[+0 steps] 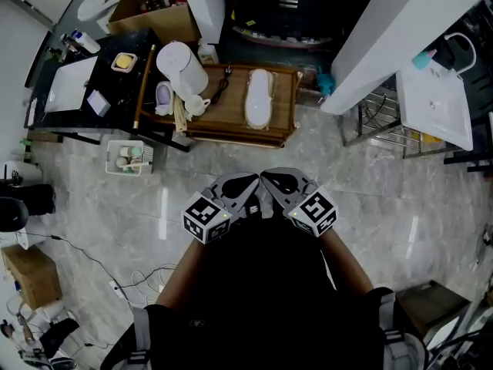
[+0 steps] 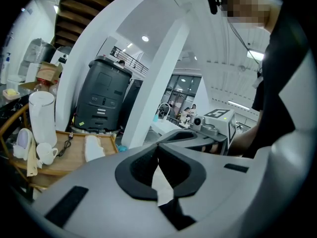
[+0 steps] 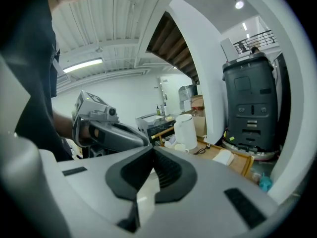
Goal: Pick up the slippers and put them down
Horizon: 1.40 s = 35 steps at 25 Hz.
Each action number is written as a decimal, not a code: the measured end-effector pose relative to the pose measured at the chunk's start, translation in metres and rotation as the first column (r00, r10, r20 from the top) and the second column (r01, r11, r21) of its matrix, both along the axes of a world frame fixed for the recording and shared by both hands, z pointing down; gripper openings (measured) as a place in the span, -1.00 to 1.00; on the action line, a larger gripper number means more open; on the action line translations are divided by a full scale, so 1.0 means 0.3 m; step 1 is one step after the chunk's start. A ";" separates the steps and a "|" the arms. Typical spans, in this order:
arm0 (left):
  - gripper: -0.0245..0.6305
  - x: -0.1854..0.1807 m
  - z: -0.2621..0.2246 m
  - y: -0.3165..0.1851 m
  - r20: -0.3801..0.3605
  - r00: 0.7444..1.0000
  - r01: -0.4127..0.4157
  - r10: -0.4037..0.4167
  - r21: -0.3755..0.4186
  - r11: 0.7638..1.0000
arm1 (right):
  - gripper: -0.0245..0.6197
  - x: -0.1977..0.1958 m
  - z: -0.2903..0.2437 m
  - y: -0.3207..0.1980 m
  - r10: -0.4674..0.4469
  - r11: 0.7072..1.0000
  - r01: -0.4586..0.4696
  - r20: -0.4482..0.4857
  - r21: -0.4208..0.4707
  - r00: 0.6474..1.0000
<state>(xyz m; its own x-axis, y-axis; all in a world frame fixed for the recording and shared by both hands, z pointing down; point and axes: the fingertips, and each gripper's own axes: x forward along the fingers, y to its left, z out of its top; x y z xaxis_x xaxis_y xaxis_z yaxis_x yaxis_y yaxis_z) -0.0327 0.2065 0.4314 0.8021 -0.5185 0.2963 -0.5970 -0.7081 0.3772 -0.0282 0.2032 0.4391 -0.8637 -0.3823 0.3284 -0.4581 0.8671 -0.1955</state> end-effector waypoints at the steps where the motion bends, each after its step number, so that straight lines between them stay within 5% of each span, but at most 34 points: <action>1: -0.89 -0.002 0.000 -0.011 0.004 1.000 0.014 -0.014 -0.001 1.000 | -0.90 -0.005 -0.003 -0.013 -0.016 1.000 0.016 0.001 0.002 1.000; 26: -0.89 0.198 -0.005 -0.321 0.001 0.957 0.290 -0.290 0.002 0.957 | -0.90 0.193 0.004 -0.313 -0.318 0.948 0.318 -0.033 -0.004 0.948; 35: -0.89 0.214 0.033 -0.383 -0.008 0.963 0.270 -0.270 -0.023 0.963 | -0.90 0.207 0.051 -0.381 -0.308 0.951 0.307 -0.055 -0.024 0.950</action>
<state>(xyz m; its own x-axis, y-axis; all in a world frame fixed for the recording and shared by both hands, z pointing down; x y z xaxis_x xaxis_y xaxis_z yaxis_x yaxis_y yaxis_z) 0.0315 0.0915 0.4412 0.6362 -0.7100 0.3019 -0.7609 -0.5127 0.3978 0.0339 0.0890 0.4543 -0.9181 -0.0955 0.3846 -0.1802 0.9650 -0.1906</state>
